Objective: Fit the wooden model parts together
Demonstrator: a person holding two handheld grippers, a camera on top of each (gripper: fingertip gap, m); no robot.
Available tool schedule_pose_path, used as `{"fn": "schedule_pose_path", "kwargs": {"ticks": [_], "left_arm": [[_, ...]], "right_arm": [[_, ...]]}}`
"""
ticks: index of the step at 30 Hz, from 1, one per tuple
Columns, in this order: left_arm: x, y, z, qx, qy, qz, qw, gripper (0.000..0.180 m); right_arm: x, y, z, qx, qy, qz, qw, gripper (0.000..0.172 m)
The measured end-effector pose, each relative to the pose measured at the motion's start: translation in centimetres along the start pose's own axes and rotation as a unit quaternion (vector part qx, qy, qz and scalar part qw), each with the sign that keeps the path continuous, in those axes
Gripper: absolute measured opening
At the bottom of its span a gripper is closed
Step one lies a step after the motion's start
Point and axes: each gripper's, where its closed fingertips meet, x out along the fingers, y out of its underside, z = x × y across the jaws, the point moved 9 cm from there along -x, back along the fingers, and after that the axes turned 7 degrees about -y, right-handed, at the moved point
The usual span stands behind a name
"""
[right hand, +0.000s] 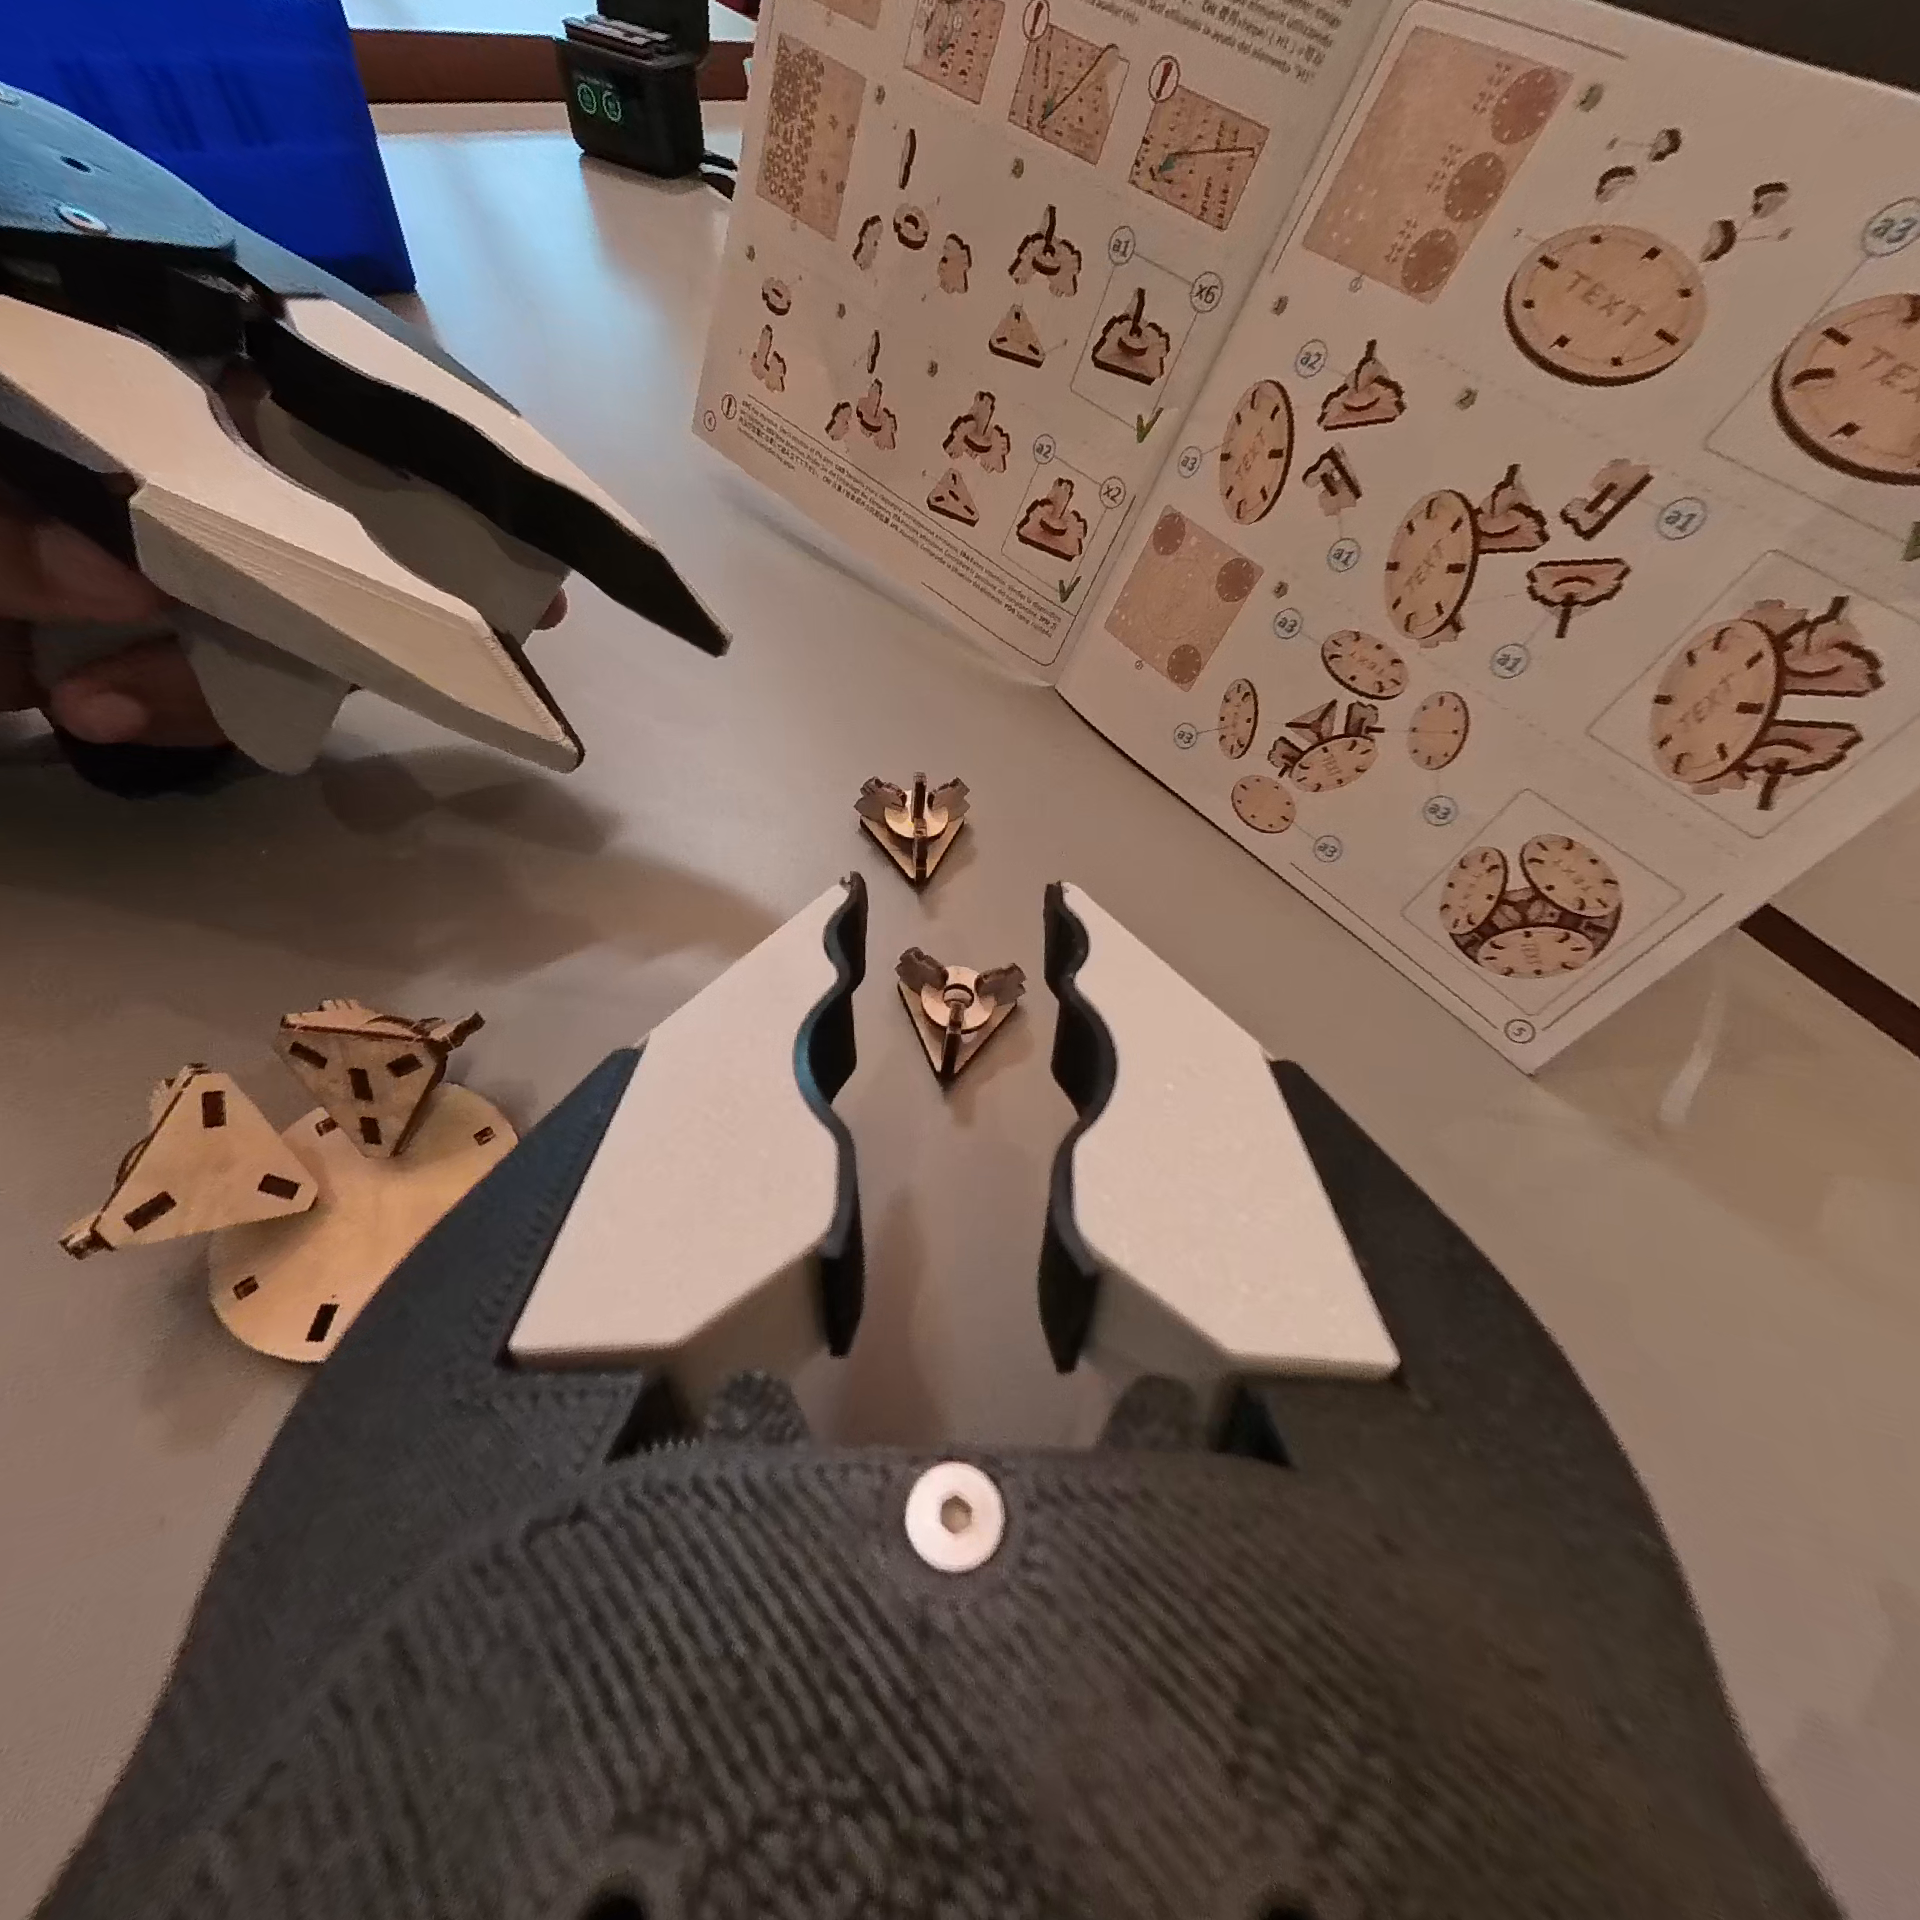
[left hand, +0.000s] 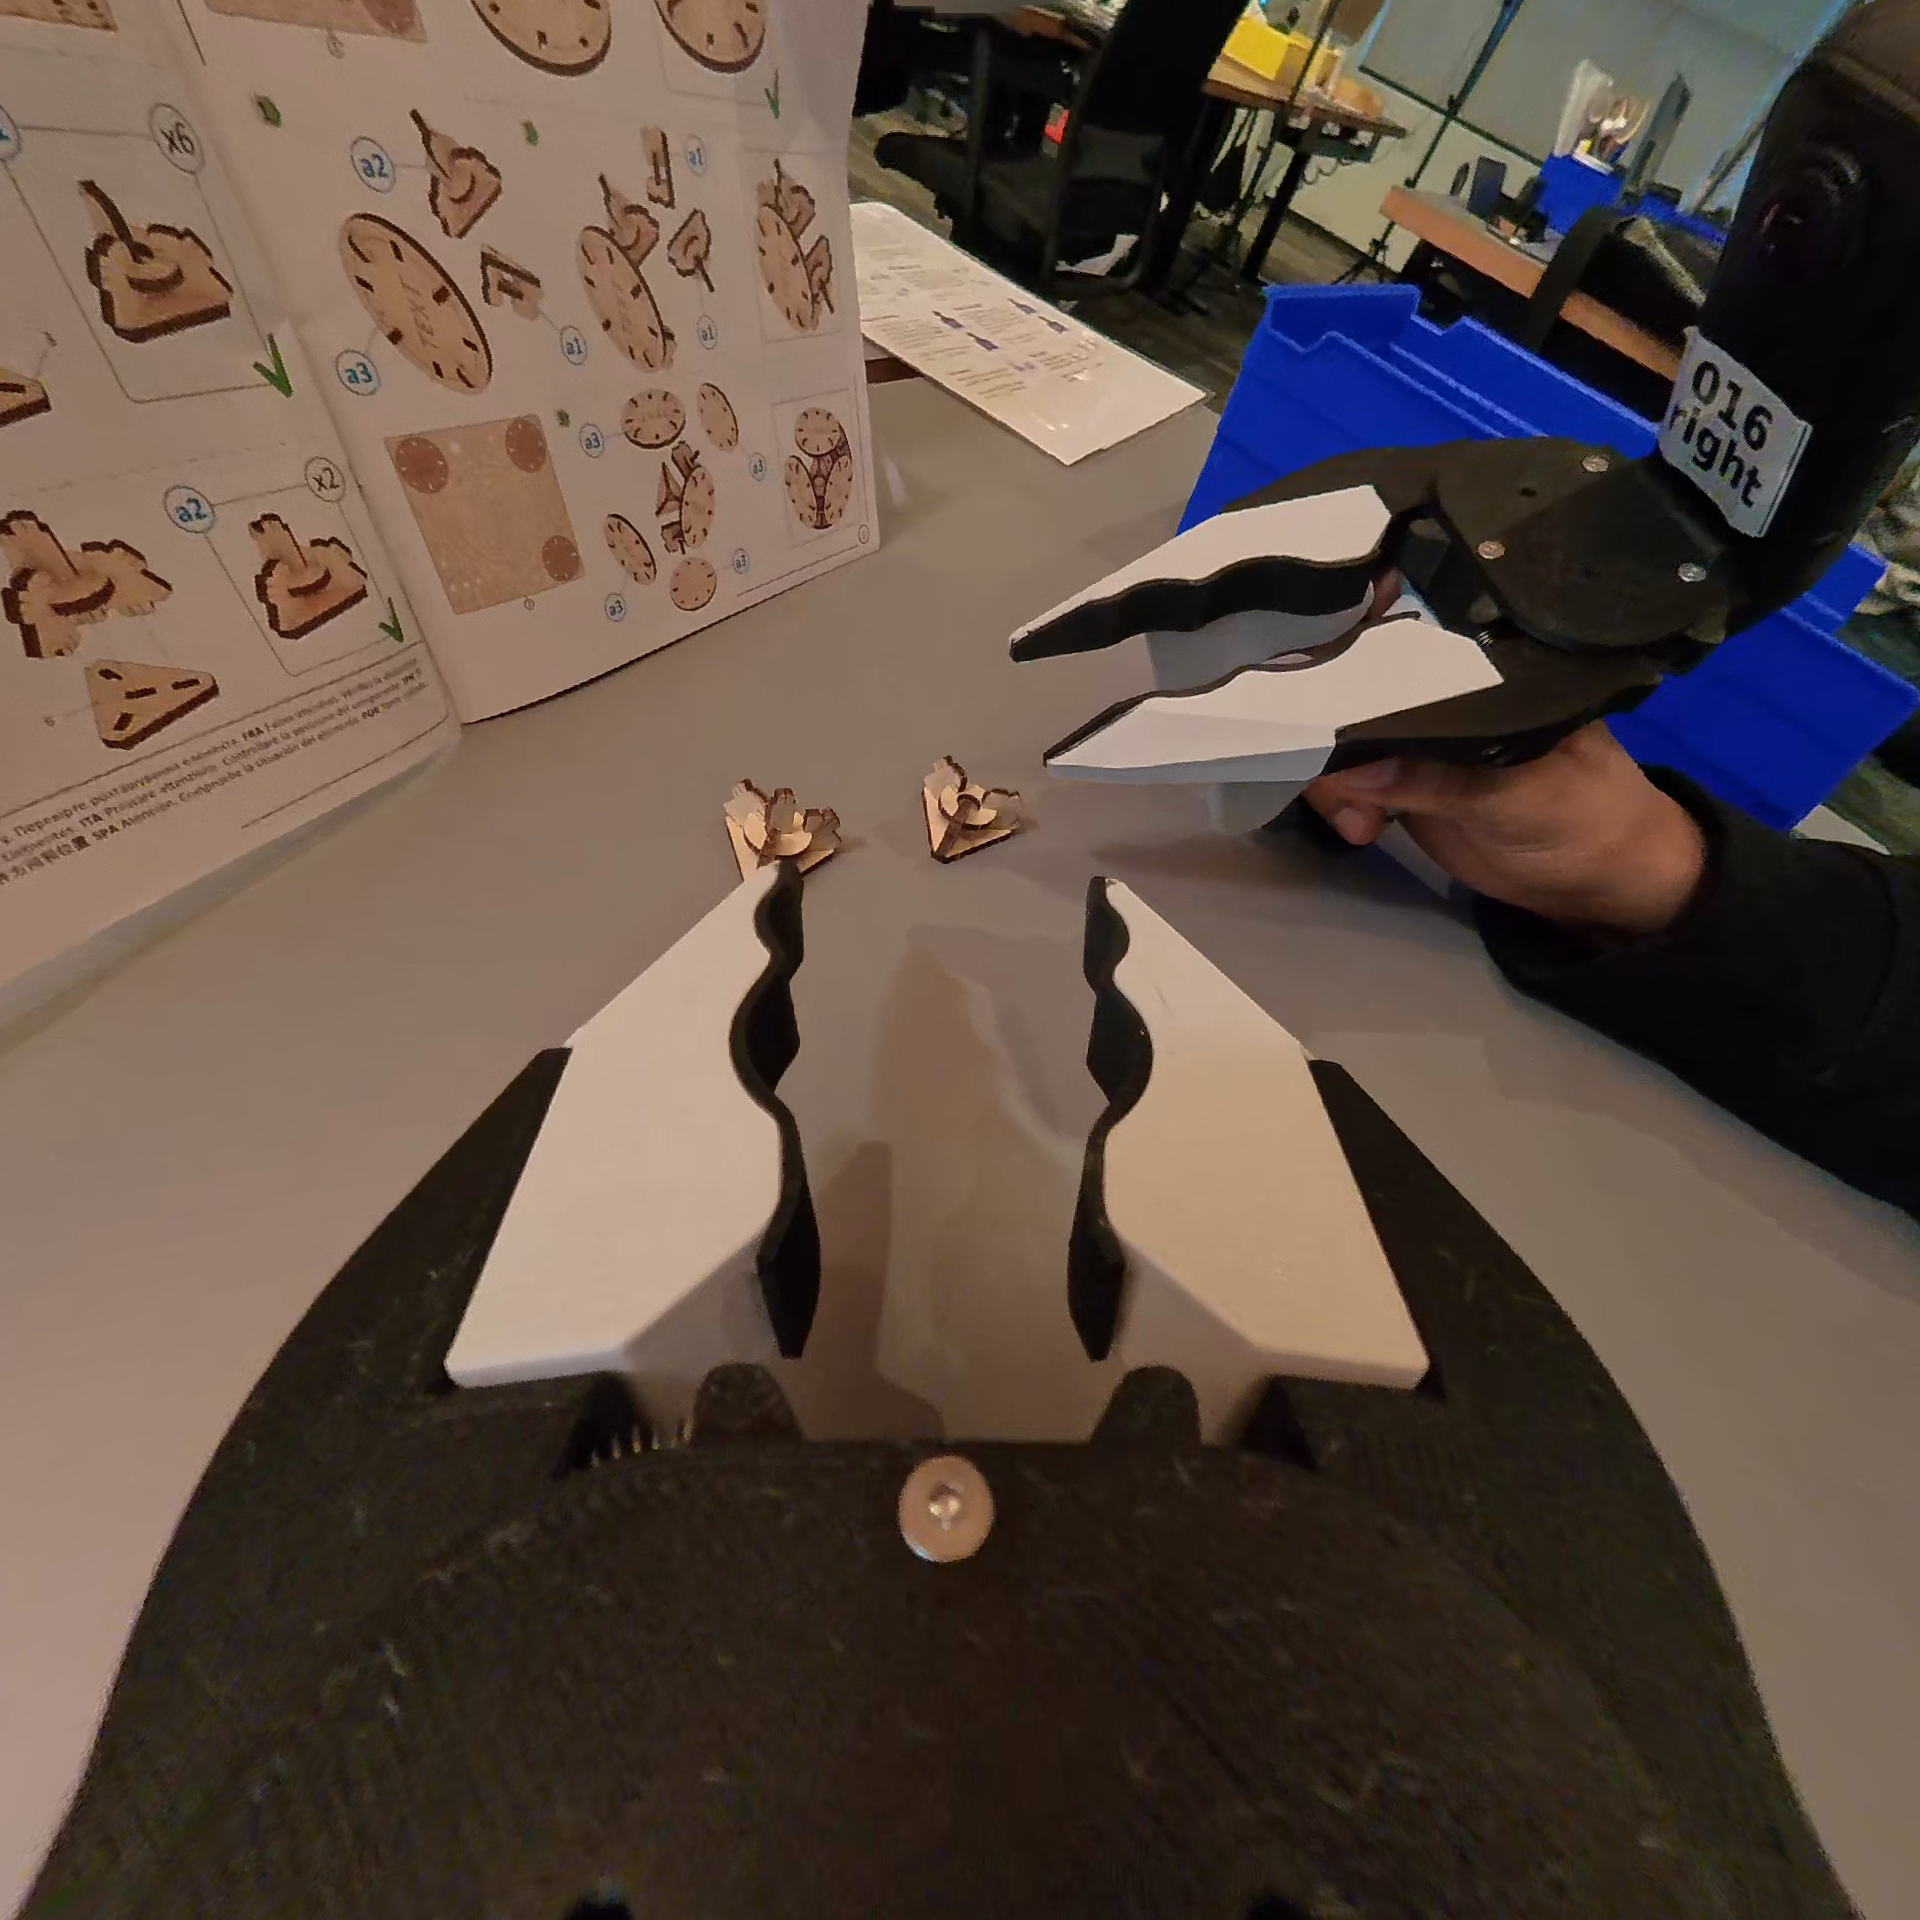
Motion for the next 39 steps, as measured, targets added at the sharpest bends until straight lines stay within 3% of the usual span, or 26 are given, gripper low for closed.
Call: {"fn": "schedule_pose_path", "kwargs": {"ticks": [12,17,20,23,29,39], "left_arm": [[0.1,0.1,-0.2,0.012,-0.003,0.006,1.0,0.053],[0.3,0.1,-0.5,0.023,-0.005,0.013,1.0,0.053],[0.4,0.1,-0.6,0.03,-0.006,0.015,0.999,0.053],[0.4,0.1,-0.6,0.029,-0.005,0.016,0.999,0.053],[0.4,0.1,-0.5,0.022,-0.002,0.016,1.0,0.053],[0.5,0.2,-1.0,0.049,-0.013,0.022,0.999,0.053]], "right_arm": [[-0.2,-0.1,0.3,-0.005,-0.031,-0.012,0.999,0.039],[-1.1,0.6,1.5,-0.014,-0.17,0.02,0.985,0.065],[-2.1,1.3,3.5,-0.029,-0.3,0.05,0.952,0.067],[-2.2,1.6,4.9,-0.054,-0.33,0.07,0.94,0.072],[-1.0,2.3,6.5,-0.088,-0.325,0.129,0.933,0.076],[-0.1,2.3,6.7,-0.095,-0.297,0.147,0.939,0.052]]}}
